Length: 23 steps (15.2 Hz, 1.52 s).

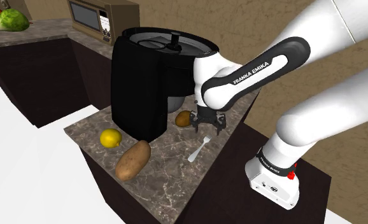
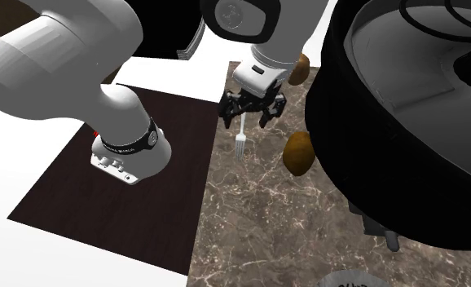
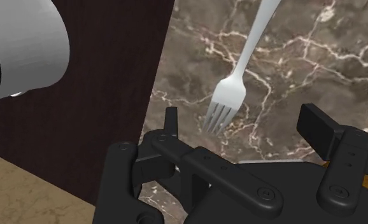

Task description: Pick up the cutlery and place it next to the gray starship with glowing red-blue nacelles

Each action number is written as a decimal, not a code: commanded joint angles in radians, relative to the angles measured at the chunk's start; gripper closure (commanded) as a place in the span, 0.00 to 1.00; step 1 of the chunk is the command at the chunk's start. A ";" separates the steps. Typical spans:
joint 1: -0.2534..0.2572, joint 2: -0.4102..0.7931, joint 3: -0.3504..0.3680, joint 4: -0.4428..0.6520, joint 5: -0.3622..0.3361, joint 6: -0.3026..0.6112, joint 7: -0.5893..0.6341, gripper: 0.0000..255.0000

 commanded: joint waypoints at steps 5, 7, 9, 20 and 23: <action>-0.035 0.105 0.044 -0.031 -0.025 0.131 0.047 0.00; -0.045 0.133 0.053 -0.039 -0.037 0.165 0.057 0.00; -0.045 0.133 0.053 -0.039 -0.037 0.165 0.057 0.00; -0.046 0.133 0.053 -0.039 -0.038 0.165 0.057 1.00; -0.046 0.133 0.053 -0.039 -0.038 0.165 0.057 1.00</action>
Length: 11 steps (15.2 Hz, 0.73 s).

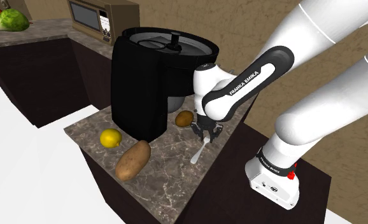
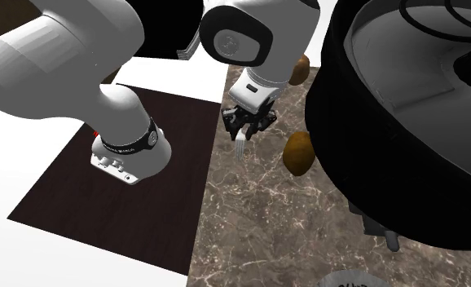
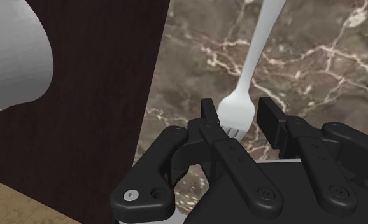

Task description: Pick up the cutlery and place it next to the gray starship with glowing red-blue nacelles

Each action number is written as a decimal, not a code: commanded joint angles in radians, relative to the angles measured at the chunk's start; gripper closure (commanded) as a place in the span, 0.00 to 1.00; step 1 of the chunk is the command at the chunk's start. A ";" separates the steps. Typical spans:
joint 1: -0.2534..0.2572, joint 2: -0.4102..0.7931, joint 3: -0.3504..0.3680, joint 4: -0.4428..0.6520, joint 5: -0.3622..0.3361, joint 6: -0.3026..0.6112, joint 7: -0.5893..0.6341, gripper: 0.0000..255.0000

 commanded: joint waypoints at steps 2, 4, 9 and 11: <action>0.010 -0.022 -0.007 0.001 0.012 -0.020 -0.010 1.00; 0.027 -0.065 -0.022 0.006 0.030 -0.066 -0.026 1.00; 0.058 -0.164 -0.059 0.021 0.054 -0.177 -0.054 1.00; 0.067 -0.199 -0.073 0.030 0.058 -0.220 -0.062 1.00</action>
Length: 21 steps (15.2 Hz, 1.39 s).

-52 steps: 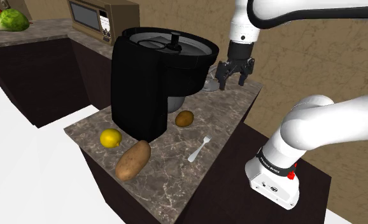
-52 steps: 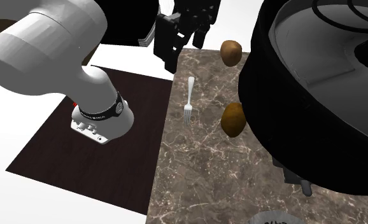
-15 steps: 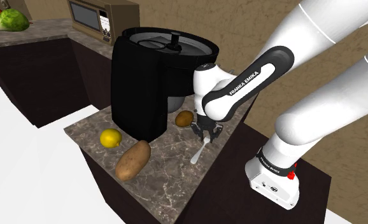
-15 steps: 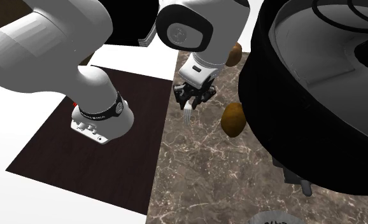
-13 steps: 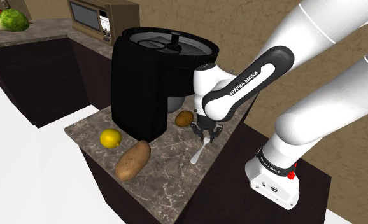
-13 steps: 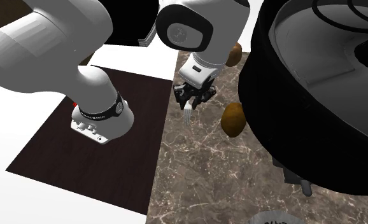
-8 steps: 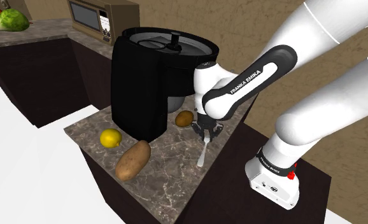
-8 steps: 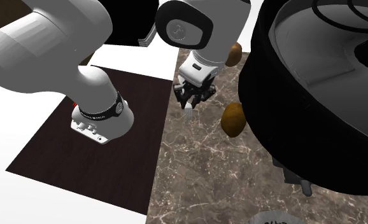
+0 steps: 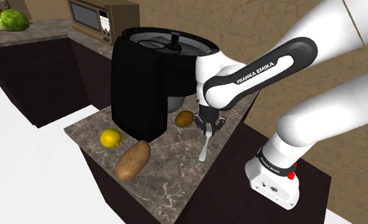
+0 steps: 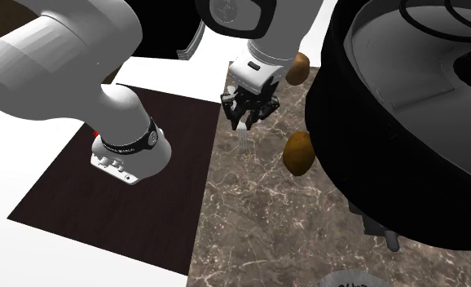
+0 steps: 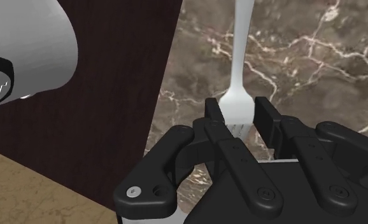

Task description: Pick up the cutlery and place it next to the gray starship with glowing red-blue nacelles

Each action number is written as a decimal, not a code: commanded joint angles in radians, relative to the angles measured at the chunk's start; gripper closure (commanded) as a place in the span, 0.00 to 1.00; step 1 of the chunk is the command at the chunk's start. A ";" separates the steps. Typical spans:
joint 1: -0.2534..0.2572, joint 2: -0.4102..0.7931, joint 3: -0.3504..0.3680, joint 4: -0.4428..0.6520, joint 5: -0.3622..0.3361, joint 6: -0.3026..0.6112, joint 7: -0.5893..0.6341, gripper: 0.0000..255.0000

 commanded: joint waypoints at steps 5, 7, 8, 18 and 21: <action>0.020 -0.097 -0.042 0.030 0.002 -0.126 -0.021 1.00; 0.024 -0.125 -0.055 0.042 -0.001 -0.165 -0.025 1.00; 0.026 -0.138 -0.061 0.048 -0.002 -0.184 -0.027 1.00; 0.035 -0.240 -0.118 0.126 -0.027 -0.363 -0.042 1.00; 0.035 -0.261 -0.133 0.154 -0.036 -0.412 -0.045 1.00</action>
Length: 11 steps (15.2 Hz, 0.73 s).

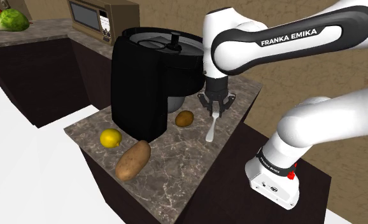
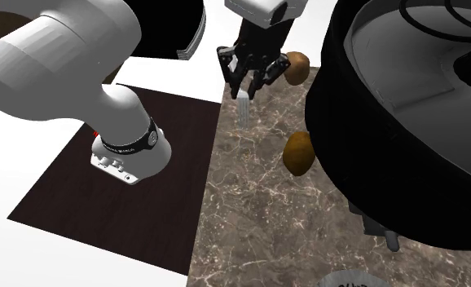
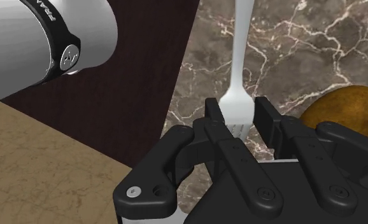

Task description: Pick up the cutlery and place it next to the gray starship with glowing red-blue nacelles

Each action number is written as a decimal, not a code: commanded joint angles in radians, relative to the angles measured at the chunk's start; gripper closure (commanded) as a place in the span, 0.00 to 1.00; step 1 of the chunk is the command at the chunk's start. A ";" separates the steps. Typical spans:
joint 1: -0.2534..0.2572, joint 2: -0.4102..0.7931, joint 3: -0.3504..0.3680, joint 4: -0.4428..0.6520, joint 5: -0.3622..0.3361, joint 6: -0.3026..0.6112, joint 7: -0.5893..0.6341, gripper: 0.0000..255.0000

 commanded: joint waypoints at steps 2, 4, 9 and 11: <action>-0.015 -0.016 -0.029 0.009 -0.024 -0.027 -0.026 1.00; -0.048 -0.017 -0.071 -0.003 -0.065 -0.016 -0.077 1.00; -0.144 0.010 -0.170 -0.010 -0.171 0.023 -0.199 1.00; -0.184 0.032 -0.208 -0.004 -0.214 0.043 -0.245 1.00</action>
